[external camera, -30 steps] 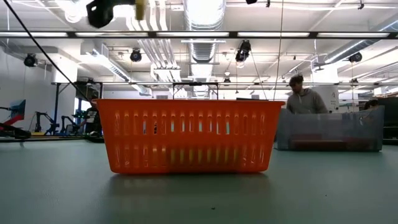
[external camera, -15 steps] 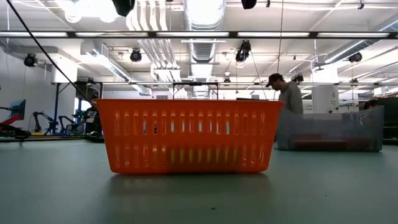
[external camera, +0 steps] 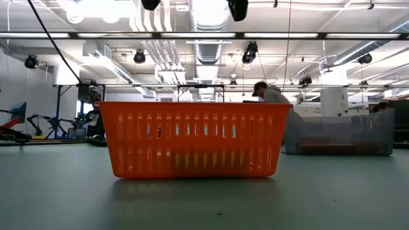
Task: Sort & place blocks by color
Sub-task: Put the yellow block into the orange bin
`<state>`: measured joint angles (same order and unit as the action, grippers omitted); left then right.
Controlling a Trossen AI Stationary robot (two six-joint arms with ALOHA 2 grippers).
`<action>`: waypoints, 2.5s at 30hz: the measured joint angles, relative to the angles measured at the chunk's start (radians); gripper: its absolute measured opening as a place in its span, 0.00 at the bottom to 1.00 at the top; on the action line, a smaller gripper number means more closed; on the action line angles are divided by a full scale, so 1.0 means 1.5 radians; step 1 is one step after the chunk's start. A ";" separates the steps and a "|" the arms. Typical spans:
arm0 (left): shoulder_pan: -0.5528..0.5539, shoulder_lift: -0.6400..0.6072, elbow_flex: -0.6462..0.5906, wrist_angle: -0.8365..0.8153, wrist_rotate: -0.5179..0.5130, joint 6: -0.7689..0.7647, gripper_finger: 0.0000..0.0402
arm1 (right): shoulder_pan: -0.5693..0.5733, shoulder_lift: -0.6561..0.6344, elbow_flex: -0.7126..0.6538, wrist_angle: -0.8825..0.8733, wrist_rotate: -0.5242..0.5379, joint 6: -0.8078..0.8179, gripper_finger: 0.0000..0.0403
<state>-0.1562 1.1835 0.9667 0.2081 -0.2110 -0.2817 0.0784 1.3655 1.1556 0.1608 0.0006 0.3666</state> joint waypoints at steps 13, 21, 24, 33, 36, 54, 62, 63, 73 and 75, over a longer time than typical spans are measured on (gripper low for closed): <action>0.000 0.002 -0.005 -0.006 0.000 -0.022 0.29 | 0.000 0.001 0.010 -0.031 -0.003 -0.019 0.42; 0.000 0.005 -0.003 -0.006 -0.002 -0.019 0.29 | 0.000 -0.001 0.009 -0.032 -0.004 -0.017 0.29; 0.000 0.005 -0.003 -0.006 -0.002 -0.018 0.29 | 0.000 -0.001 0.009 -0.032 -0.004 -0.017 0.29; 0.000 0.004 -0.004 -0.005 -0.002 -0.030 0.38 | 0.000 -0.002 0.009 -0.034 -0.001 -0.013 0.29; 0.000 0.004 -0.004 -0.005 -0.002 -0.035 0.42 | 0.000 -0.002 0.009 -0.037 0.000 -0.009 0.29; -0.001 -0.102 -0.006 -0.186 0.001 -0.035 0.50 | 0.009 -0.003 0.147 -0.473 -0.002 0.027 0.30; -0.001 -0.178 -0.007 -0.217 -0.041 -0.035 0.50 | 0.034 0.000 0.186 -0.567 -0.023 0.094 0.29; -0.001 -0.185 -0.007 -0.214 -0.050 -0.035 0.50 | 0.038 0.002 0.190 -0.575 -0.023 0.103 0.29; -0.001 -0.200 -0.007 -0.215 -0.113 -0.031 0.50 | 0.082 0.126 0.292 -0.711 -0.056 0.144 0.30; -0.001 -0.198 -0.007 -0.215 -0.113 -0.032 0.50 | 0.084 0.160 0.327 -0.757 -0.070 0.139 0.30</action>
<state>-0.1570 0.8871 0.9562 -0.1146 -0.3810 -0.3290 0.2038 1.6053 1.6463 -0.9752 -0.1042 0.5755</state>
